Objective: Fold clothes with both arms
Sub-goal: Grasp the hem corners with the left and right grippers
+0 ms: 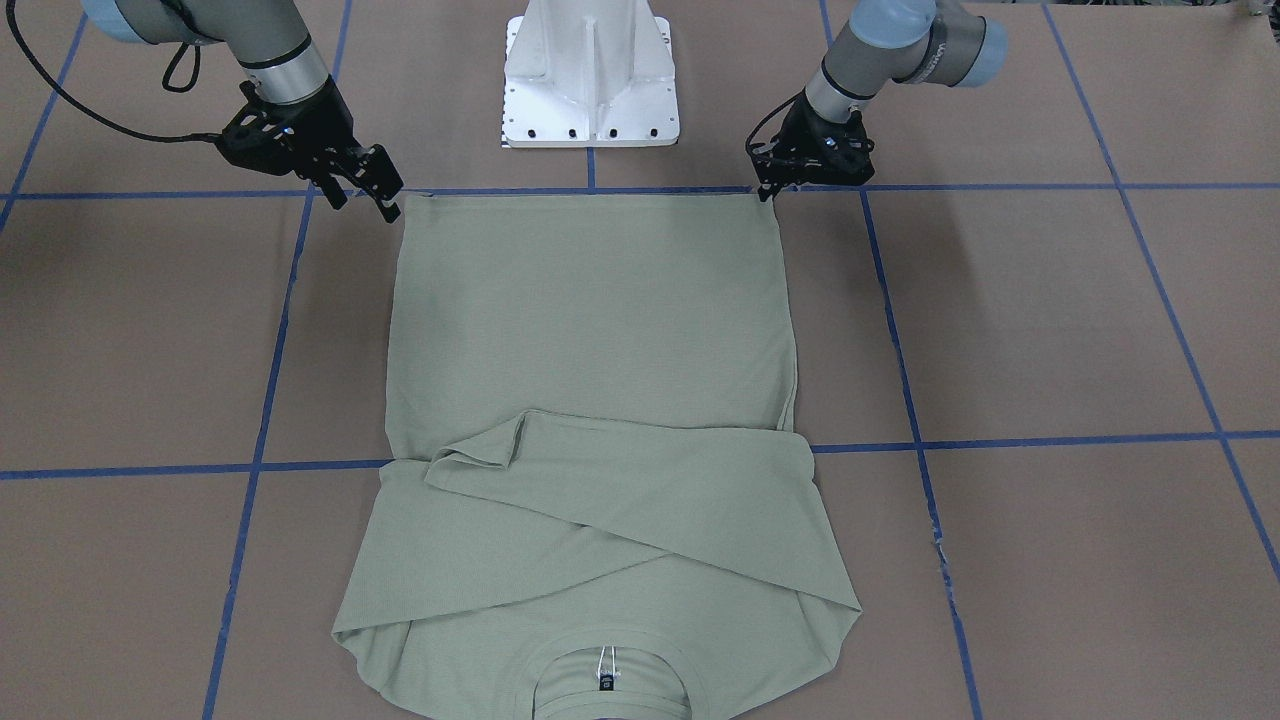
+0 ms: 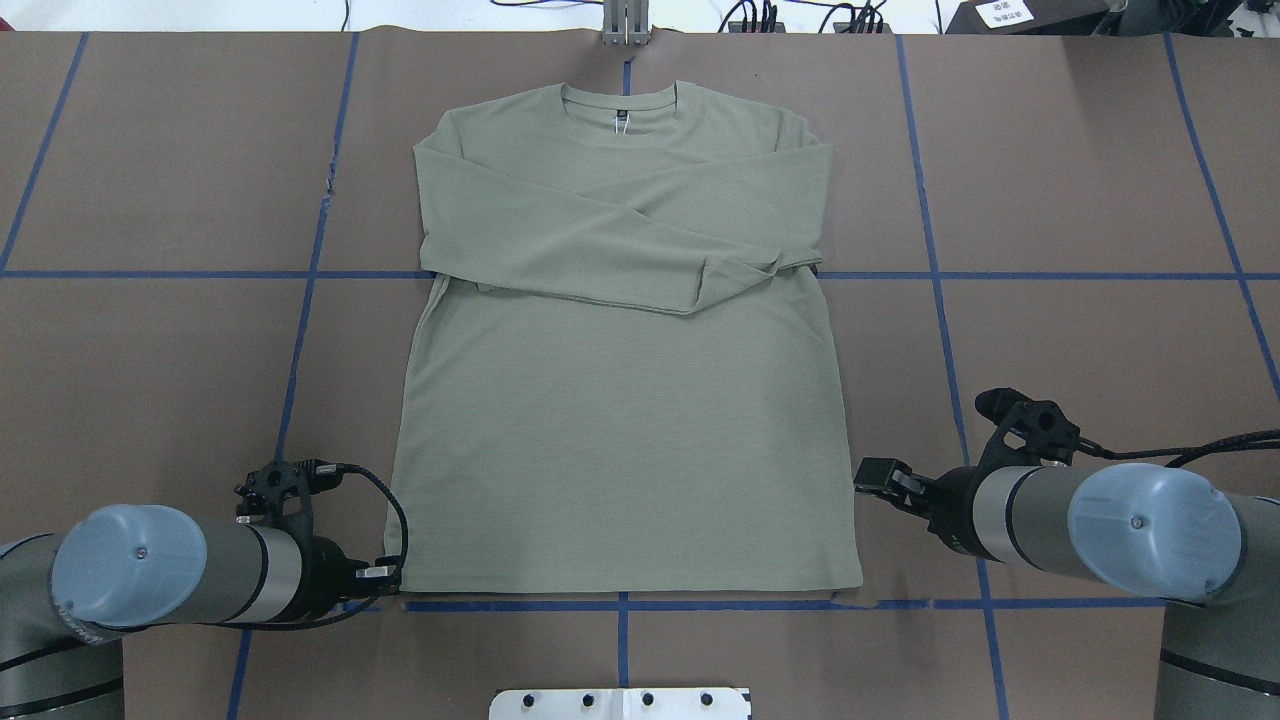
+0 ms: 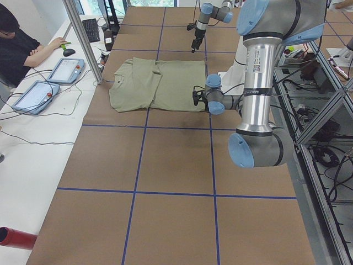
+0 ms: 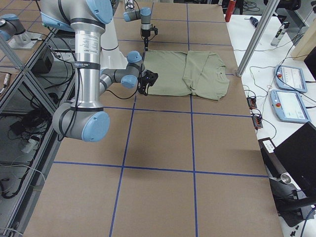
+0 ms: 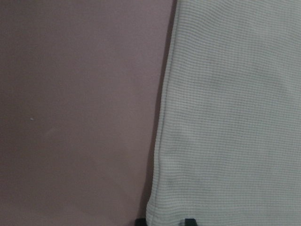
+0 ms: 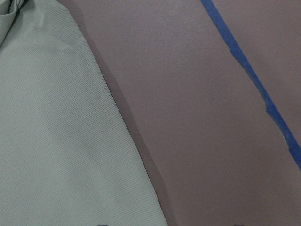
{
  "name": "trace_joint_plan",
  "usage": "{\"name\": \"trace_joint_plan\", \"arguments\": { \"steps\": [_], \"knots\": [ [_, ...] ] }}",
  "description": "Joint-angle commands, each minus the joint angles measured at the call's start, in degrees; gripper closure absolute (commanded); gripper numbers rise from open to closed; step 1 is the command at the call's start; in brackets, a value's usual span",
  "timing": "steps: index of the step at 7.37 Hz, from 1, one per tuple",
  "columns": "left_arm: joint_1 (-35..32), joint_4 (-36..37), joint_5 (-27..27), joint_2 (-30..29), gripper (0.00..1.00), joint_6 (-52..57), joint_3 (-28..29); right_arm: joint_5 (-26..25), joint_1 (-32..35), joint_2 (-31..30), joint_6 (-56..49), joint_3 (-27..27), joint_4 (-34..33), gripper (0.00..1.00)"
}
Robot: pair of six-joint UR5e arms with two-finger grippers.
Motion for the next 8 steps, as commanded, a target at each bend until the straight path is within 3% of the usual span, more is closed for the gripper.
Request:
{"name": "trace_joint_plan", "arguments": {
  "steps": [1,3,8],
  "knots": [
    [-0.2,0.1,0.0,-0.3,1.00,0.0,-2.7,0.0,0.0,-0.1,3.2,0.0,-0.2,0.12],
    [-1.3,0.1,0.1,-0.4,1.00,0.0,-4.6,-0.1,-0.7,-0.3,3.7,-0.1,-2.1,0.13],
    [-2.4,0.0,1.6,-0.3,1.00,-0.2,-8.5,-9.3,-9.5,0.6,7.9,-0.6,-2.4,0.19]
  ]
}}
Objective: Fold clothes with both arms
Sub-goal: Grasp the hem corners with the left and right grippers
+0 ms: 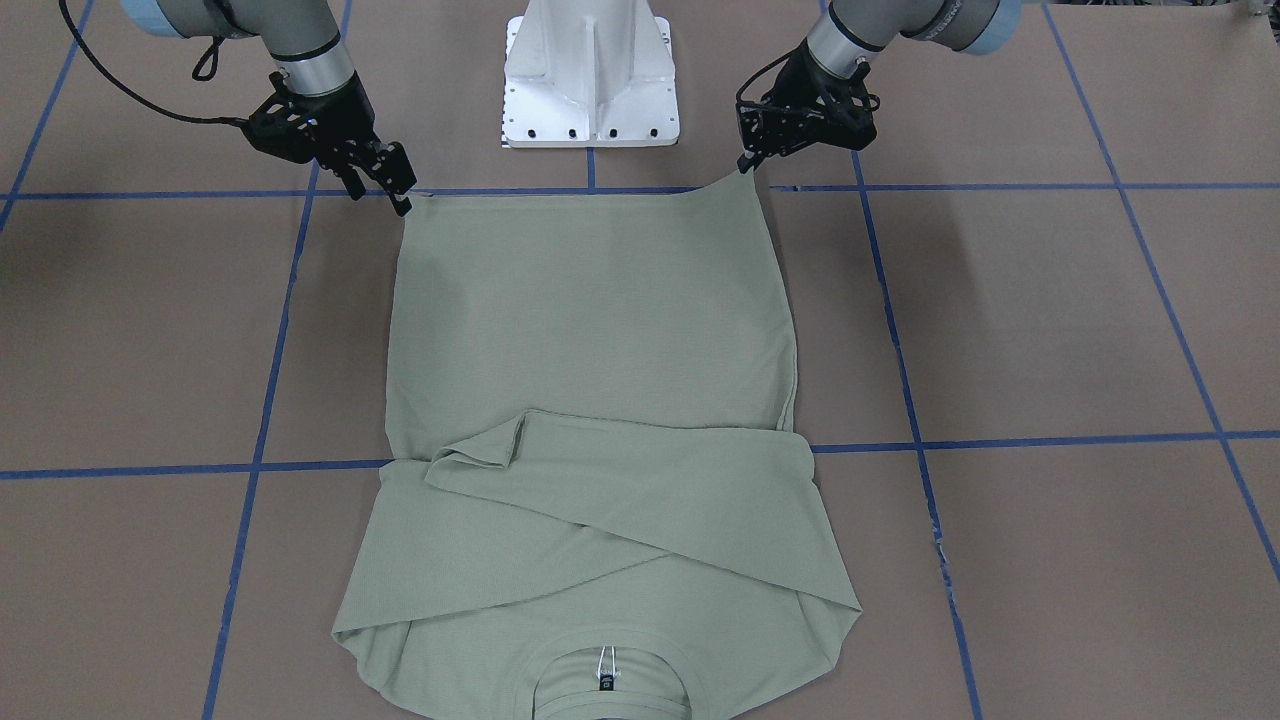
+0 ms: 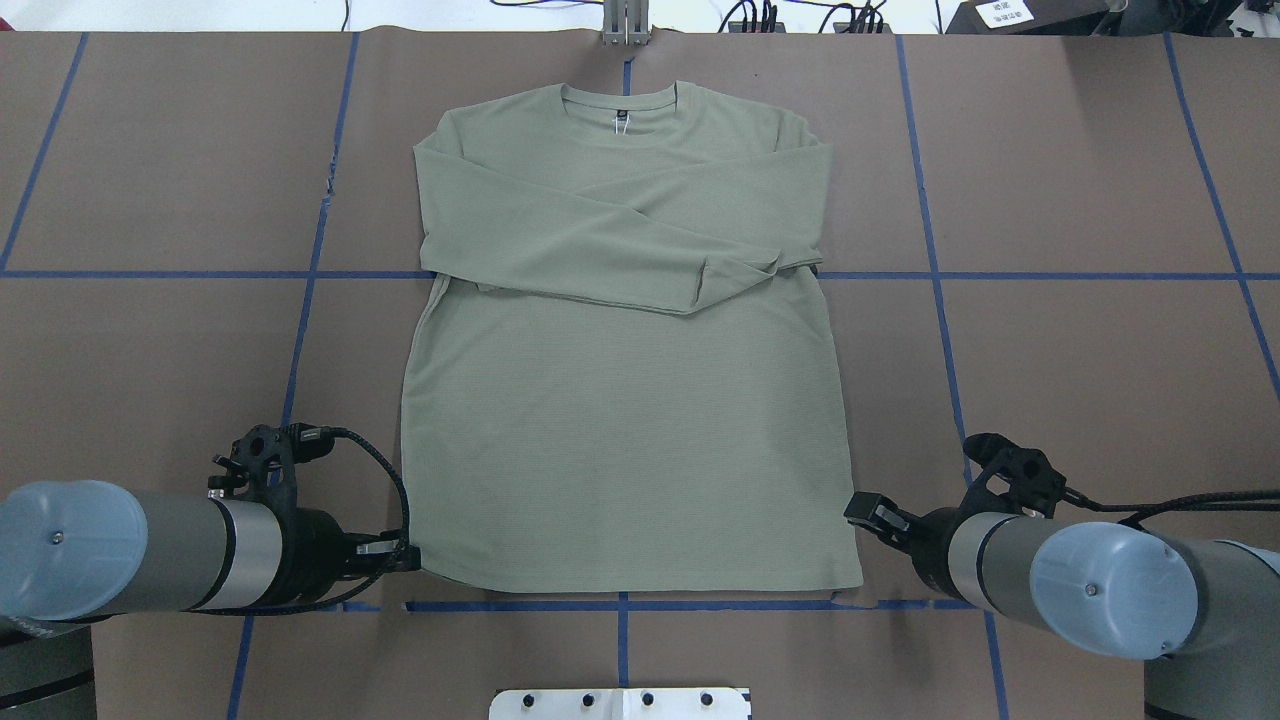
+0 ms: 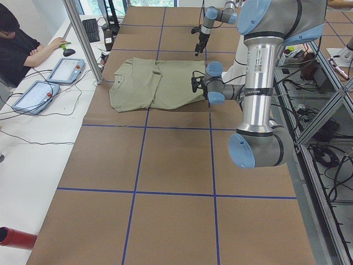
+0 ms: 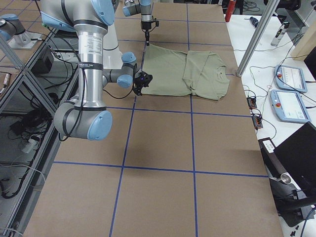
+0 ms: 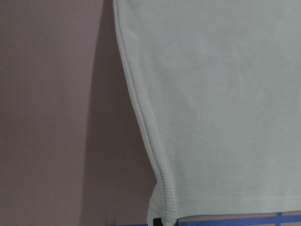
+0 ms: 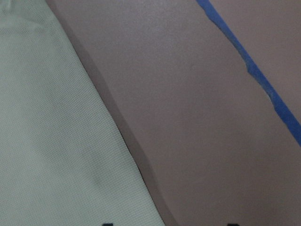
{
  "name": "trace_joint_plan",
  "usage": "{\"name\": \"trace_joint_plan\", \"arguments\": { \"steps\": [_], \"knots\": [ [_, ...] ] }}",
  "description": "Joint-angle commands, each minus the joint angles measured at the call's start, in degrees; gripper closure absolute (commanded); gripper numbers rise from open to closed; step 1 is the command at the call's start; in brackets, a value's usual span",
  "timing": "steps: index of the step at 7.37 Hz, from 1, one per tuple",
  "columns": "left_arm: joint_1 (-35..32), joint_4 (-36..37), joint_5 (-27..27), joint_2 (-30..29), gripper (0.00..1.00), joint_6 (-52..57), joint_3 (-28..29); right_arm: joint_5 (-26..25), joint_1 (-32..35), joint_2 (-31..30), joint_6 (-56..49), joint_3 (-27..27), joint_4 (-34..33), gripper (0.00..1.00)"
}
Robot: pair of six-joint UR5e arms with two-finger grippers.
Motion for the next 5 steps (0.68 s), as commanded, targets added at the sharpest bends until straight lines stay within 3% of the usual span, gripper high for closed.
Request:
{"name": "trace_joint_plan", "arguments": {
  "steps": [1,5],
  "knots": [
    [-0.1,0.0,1.3,0.1,1.00,0.0,-0.6,-3.5,-3.2,2.0,0.2,-1.1,-0.1,0.22],
    [-0.1,0.0,1.3,0.0,1.00,0.0,-0.5,-4.6,-4.6,3.2,0.2,-3.4,-0.1,0.26]
  ]
}}
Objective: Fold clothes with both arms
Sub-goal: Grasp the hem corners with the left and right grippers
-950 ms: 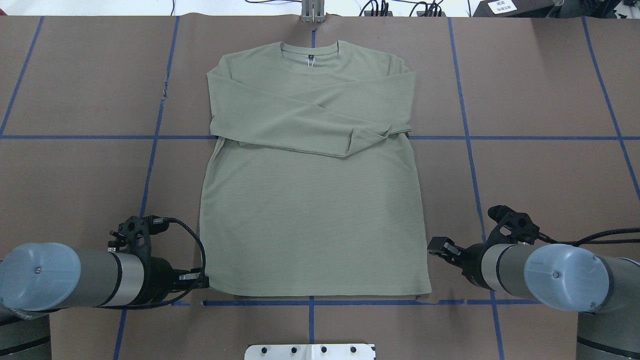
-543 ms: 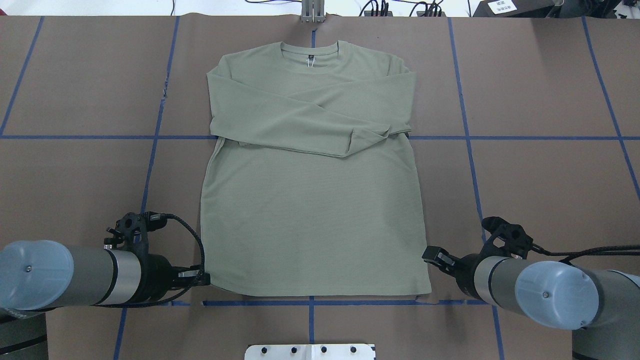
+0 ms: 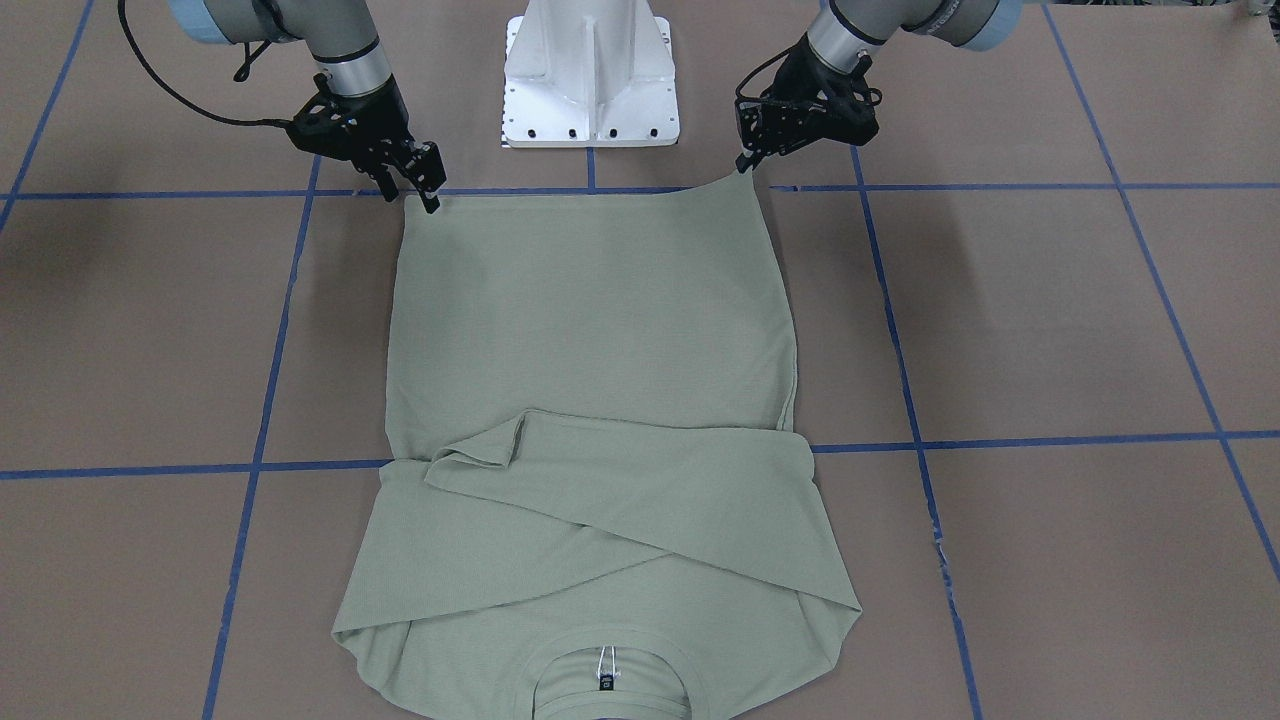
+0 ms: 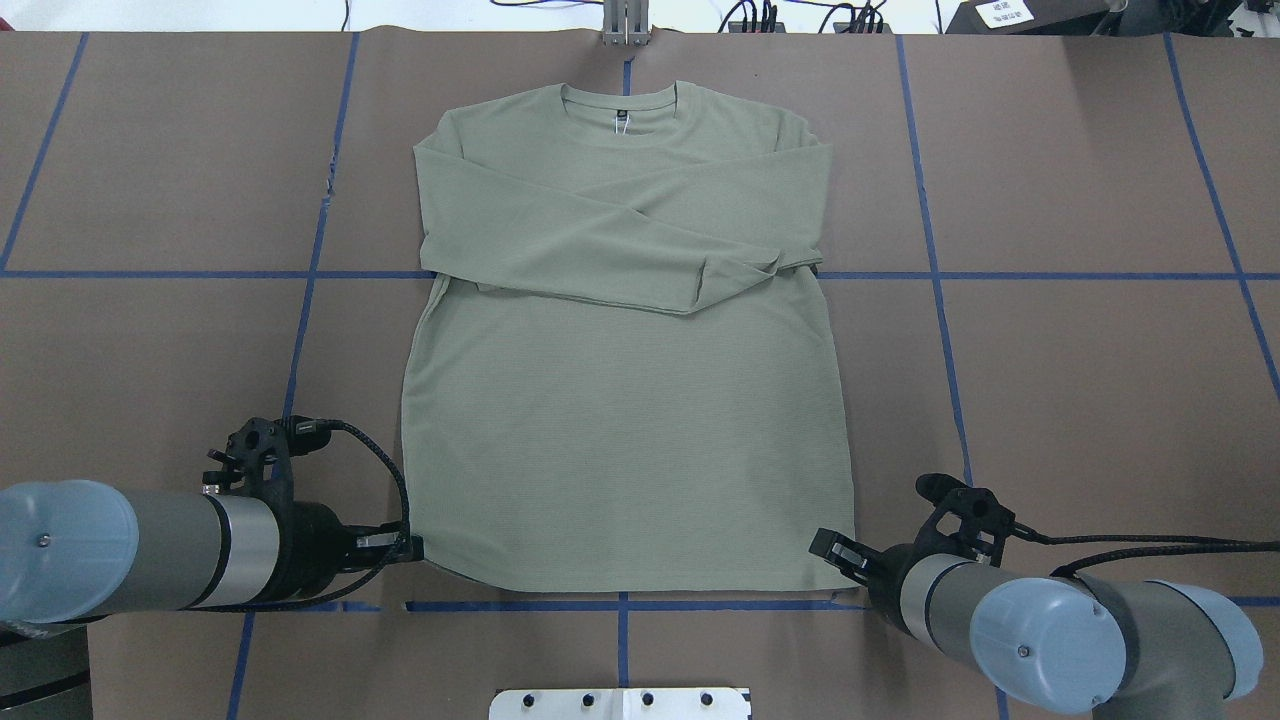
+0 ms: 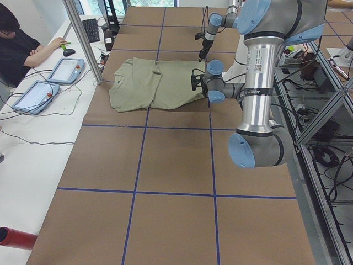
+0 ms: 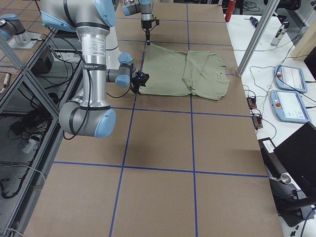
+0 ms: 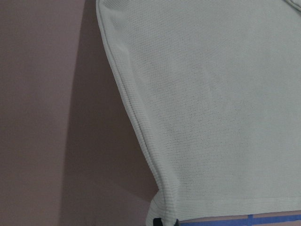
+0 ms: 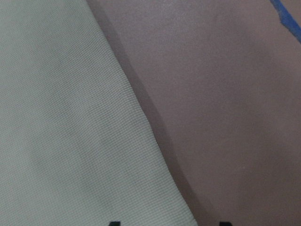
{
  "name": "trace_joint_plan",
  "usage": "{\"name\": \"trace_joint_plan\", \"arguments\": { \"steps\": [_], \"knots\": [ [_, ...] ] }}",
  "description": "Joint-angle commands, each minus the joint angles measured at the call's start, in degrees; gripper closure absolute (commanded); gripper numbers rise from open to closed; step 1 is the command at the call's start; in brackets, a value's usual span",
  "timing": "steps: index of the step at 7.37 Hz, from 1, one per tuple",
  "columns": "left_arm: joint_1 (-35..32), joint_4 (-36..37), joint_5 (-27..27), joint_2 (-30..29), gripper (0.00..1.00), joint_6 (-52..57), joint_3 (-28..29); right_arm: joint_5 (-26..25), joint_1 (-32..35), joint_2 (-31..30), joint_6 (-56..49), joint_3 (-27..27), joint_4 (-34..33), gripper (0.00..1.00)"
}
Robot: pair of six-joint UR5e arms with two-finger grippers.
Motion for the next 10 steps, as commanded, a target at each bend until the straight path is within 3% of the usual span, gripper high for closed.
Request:
{"name": "trace_joint_plan", "arguments": {
  "steps": [1,8,9,10],
  "knots": [
    [0.0,0.0,0.0,0.3,1.00,0.0,0.0,-0.6,-0.8,-0.1,0.0,-0.1,0.0,0.32],
    [0.0,0.0,0.0,0.6,1.00,0.0,0.0,-1.4,-1.4,0.7,0.0,-0.1,-3.0,0.59],
    [0.0,0.0,-0.1,0.6,1.00,0.0,0.0,-1.8,-1.5,0.7,0.0,0.0,-3.0,0.80],
    [0.0,0.0,-0.1,0.6,1.00,0.1,0.0,-1.8,-1.9,0.7,0.0,0.0,-3.7,0.93]
  ]
}}
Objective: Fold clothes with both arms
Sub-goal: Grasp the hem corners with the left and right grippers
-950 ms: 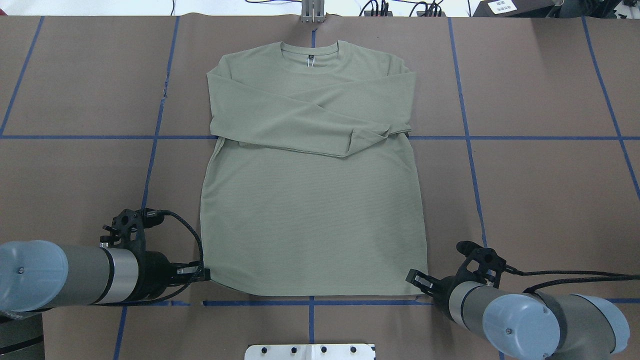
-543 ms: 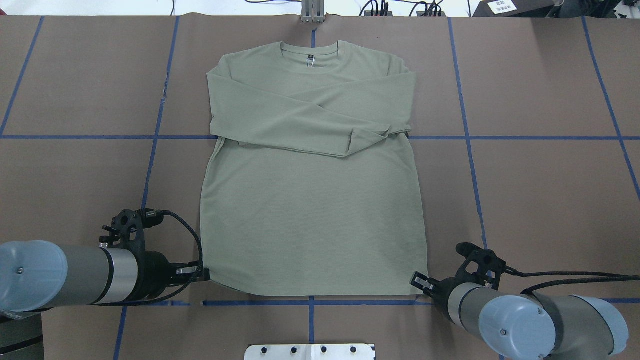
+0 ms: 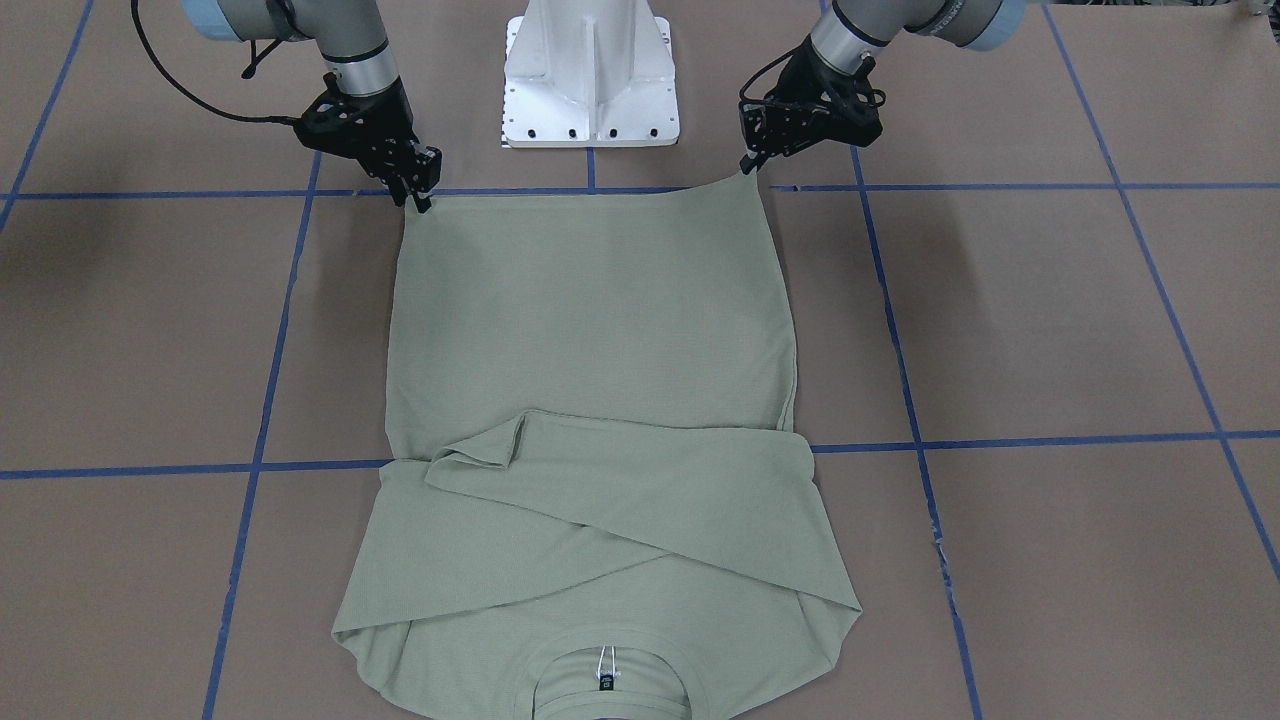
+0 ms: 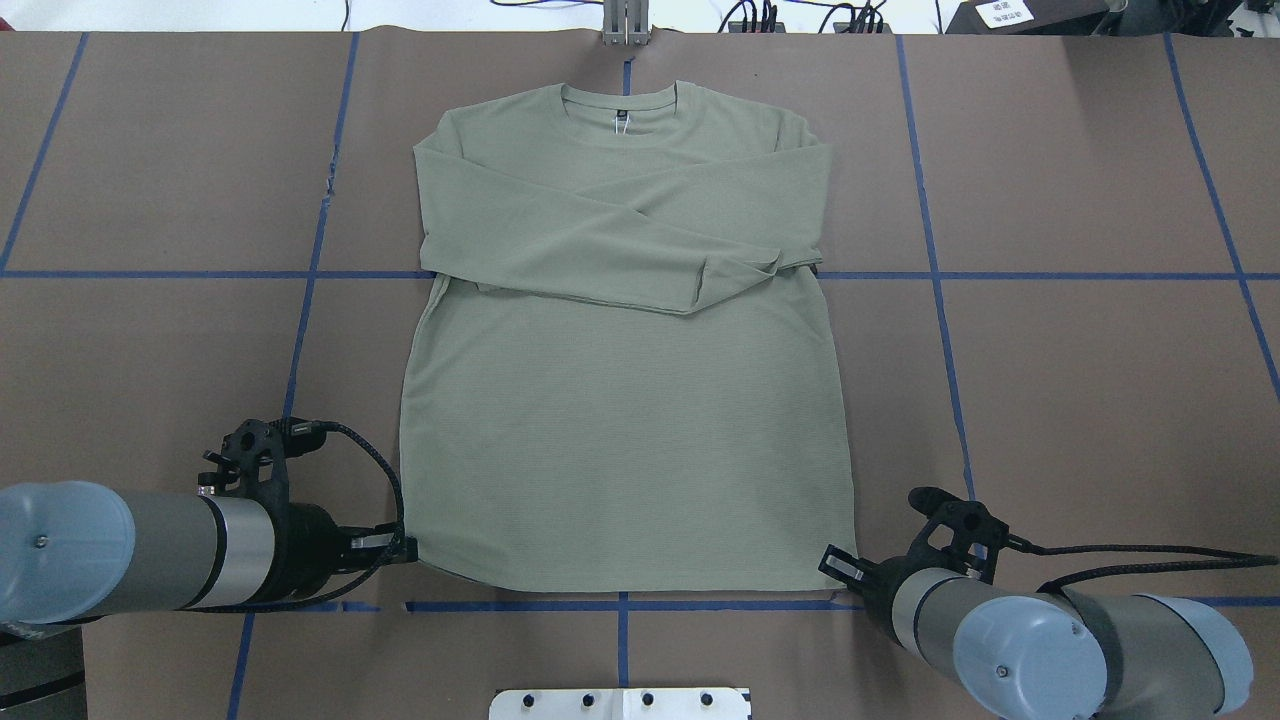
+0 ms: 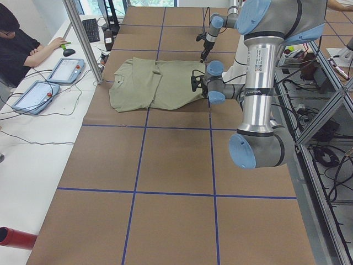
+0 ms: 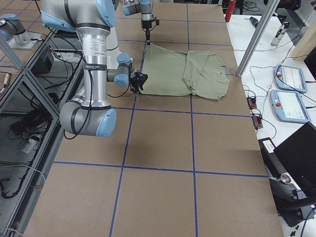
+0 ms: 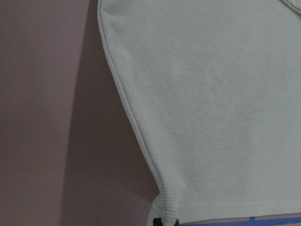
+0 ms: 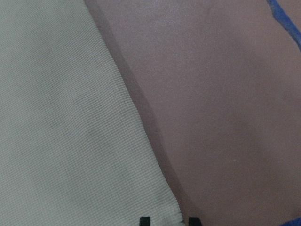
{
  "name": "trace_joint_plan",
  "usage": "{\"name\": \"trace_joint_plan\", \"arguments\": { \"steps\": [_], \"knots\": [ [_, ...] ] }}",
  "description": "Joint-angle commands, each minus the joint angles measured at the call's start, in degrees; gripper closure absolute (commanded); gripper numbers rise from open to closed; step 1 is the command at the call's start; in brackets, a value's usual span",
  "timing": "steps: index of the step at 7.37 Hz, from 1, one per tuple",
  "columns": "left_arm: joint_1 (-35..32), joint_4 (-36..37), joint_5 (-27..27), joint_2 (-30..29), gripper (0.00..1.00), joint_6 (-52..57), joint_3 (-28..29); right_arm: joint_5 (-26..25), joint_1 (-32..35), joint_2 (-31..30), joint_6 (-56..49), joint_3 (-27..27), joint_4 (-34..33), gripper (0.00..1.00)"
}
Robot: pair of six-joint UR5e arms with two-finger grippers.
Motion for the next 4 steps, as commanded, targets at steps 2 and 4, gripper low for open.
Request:
{"name": "trace_joint_plan", "arguments": {
  "steps": [2,4],
  "knots": [
    [0.0,0.1,0.0,0.0,1.00,0.1,0.0,-1.8,-2.6,0.4,-0.1,0.2,-5.9,1.00],
    [0.0,0.1,-0.3,0.0,1.00,0.2,-0.2,-1.4,-2.3,3.4,-0.7,5.7,-16.4,1.00]
  ]
}}
